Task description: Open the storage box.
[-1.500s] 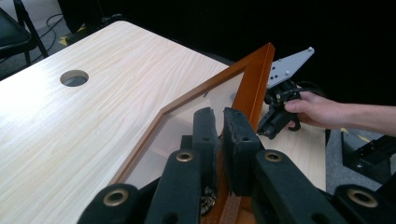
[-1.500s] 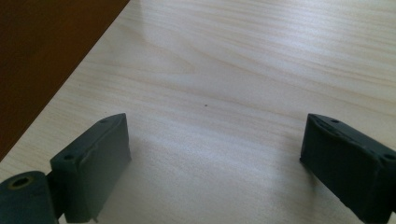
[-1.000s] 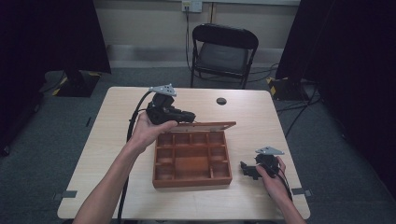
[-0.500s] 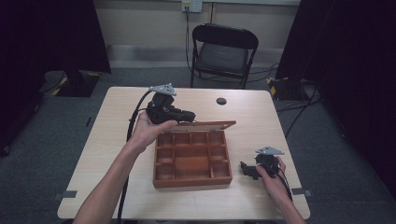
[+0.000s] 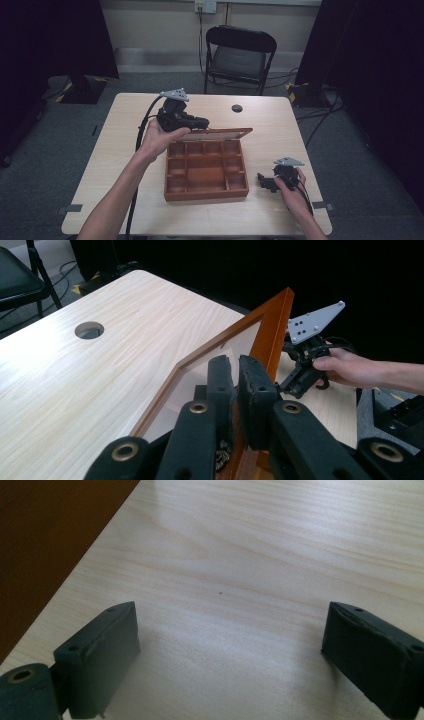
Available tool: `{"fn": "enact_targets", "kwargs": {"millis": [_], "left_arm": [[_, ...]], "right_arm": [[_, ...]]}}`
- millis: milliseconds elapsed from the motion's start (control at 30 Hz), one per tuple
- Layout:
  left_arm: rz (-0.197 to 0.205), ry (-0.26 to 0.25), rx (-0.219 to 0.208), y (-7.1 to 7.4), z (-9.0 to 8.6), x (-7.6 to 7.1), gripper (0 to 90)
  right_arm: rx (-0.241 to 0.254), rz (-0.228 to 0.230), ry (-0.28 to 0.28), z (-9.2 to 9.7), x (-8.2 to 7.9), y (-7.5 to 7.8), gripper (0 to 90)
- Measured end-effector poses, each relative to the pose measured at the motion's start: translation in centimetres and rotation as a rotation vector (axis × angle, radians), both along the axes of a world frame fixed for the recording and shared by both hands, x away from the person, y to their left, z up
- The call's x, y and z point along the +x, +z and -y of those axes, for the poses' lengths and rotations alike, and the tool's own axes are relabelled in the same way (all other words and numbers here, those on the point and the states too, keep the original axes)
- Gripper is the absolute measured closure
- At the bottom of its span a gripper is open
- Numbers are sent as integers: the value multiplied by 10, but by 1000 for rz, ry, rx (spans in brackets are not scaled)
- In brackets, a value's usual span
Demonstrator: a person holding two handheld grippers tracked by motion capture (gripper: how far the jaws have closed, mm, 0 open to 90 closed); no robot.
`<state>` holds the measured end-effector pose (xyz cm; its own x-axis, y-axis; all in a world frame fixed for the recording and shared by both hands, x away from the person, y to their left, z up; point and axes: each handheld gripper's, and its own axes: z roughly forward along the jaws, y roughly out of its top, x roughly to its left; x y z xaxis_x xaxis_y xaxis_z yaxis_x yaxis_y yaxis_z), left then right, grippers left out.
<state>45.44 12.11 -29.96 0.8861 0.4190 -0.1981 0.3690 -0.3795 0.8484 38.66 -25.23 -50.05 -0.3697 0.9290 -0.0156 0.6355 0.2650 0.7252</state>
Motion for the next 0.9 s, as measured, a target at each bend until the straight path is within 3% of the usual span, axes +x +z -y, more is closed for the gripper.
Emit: {"fn": "enact_targets", "kwargs": {"millis": [500,900], "left_arm": [[29,9,-4,2,0,3,852],[27,8,-4,2,0,3,853]], "right_arm": [[0,0,0,0,0,0,73],[0,0,-1,0,0,0,73]]}}
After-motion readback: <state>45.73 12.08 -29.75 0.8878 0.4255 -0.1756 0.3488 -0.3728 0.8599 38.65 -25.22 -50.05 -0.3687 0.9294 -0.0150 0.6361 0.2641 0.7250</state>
